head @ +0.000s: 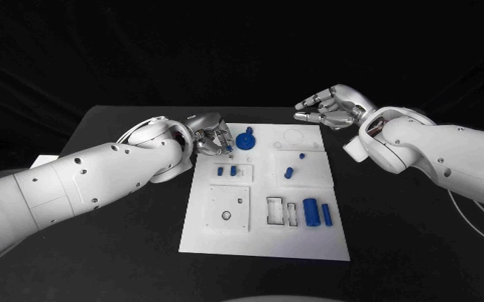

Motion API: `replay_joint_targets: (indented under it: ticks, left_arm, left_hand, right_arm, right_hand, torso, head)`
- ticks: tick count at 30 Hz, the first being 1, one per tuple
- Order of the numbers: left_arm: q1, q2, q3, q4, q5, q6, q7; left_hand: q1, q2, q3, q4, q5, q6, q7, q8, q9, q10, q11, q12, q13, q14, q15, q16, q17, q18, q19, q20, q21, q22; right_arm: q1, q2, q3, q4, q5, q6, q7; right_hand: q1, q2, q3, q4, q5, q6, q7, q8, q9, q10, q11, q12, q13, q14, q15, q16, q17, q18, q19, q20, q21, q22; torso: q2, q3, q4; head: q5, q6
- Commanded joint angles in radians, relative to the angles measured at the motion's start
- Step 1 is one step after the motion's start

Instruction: Assemble the parts on the task board

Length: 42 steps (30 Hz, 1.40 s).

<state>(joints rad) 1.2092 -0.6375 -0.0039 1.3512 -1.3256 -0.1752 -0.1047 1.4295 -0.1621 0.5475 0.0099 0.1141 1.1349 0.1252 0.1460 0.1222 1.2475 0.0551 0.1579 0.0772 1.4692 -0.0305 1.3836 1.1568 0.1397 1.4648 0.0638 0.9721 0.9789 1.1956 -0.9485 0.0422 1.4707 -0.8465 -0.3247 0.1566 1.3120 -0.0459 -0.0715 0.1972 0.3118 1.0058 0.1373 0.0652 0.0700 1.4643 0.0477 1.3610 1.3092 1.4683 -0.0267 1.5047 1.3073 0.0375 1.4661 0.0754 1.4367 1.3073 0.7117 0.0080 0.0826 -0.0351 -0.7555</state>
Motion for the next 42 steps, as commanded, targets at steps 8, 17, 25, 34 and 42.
replay_joint_targets:
  ticks: [8,17,25,34,42]
  left_arm:
    - [0.0,-0.008,0.001,-0.009,0.044,0.036,-0.021]
    - [-0.011,0.012,-0.001,-0.036,0.017,0.061,-0.036]
    - [-0.021,0.026,-0.002,-0.046,0.005,0.073,-0.037]
    - [-0.025,0.034,-0.003,-0.053,-0.001,0.065,-0.037]
    - [-0.026,0.038,-0.003,-0.059,-0.006,0.043,-0.037]
  left_hand:
    - [-0.016,-0.002,0.003,-0.001,-0.004,0.01,0.001,-0.006,-0.001,0.008,-0.002,-0.008,0.001,0.033,-0.003,0.005,-0.002,-0.017,0.02,-0.005,0.003,0.002]
    - [-0.021,-0.004,0.003,-0.001,-0.004,0.011,0.001,-0.008,-0.002,0.01,-0.002,-0.01,0.002,0.033,-0.003,0.005,-0.003,-0.017,0.02,-0.005,0.003,0.003]
    - [-0.023,-0.004,0.002,-0.002,-0.005,0.012,0.0,-0.008,-0.002,0.011,-0.003,-0.011,0.002,0.033,-0.004,0.006,-0.003,-0.017,0.02,-0.005,0.003,0.003]
    - [-0.024,-0.004,0.002,-0.002,-0.005,0.012,0.0,-0.008,-0.002,0.012,-0.003,-0.012,0.002,0.033,-0.004,0.006,-0.003,-0.017,0.02,-0.005,0.003,0.003]
    - [-0.025,-0.004,0.002,-0.002,-0.005,0.013,0.0,-0.008,-0.002,0.013,-0.003,-0.012,0.003,0.033,-0.004,0.006,-0.002,-0.016,0.019,-0.005,0.003,0.003]
  right_arm:
    - [-0.004,0.0,0.0,0.0,-0.001,0.016,0.01]
    - [-0.005,0.001,0.0,0.0,-0.001,0.017,0.011]
    - [-0.005,0.001,0.0,0.0,0.0,0.017,0.011]
    - [-0.005,0.001,0.0,0.001,0.0,0.017,0.011]
    - [-0.006,0.001,0.0,0.001,0.0,0.017,0.012]
  right_hand:
    - [-0.007,0.002,-0.006,0.001,0.003,-0.006,0.002,0.003,0.001,0.018,0.004,-0.001,0.149,0.074,0.003,-0.006,0.135,0.017,-0.003,0.004,-0.003,0.013]
    - [-0.007,0.002,-0.006,0.001,0.003,-0.006,0.002,0.003,0.001,0.018,0.004,-0.001,0.149,0.074,0.003,-0.006,0.135,0.017,-0.003,0.004,-0.003,0.013]
    - [-0.007,0.002,-0.006,0.001,0.003,-0.006,0.002,0.003,0.001,0.018,0.004,-0.001,0.149,0.074,0.003,-0.006,0.135,0.017,-0.003,0.004,-0.003,0.013]
    - [-0.007,0.002,-0.006,0.001,0.003,-0.006,0.002,0.003,0.001,0.018,0.004,-0.001,0.149,0.074,0.003,-0.006,0.135,0.017,-0.003,0.004,-0.003,0.013]
    - [-0.007,0.002,-0.006,0.001,0.003,-0.006,0.002,0.003,0.001,0.018,0.004,-0.001,0.149,0.074,0.003,-0.006,0.135,0.017,-0.003,0.004,-0.003,0.013]
  torso:
    - [0.001,0.0001,-0.0009]
    - [0.001,0.0015,-0.0021]
    - [0.001,0.0013,-0.002]
    - [0.001,0.001,-0.0014]
    - [0.001,0.0006,-0.0017]
  head:
    - [0.004,-0.004]
    - [0.005,-0.008]
    - [0.002,-0.01]
    - [0.001,-0.011]
    - [0.0,-0.01]
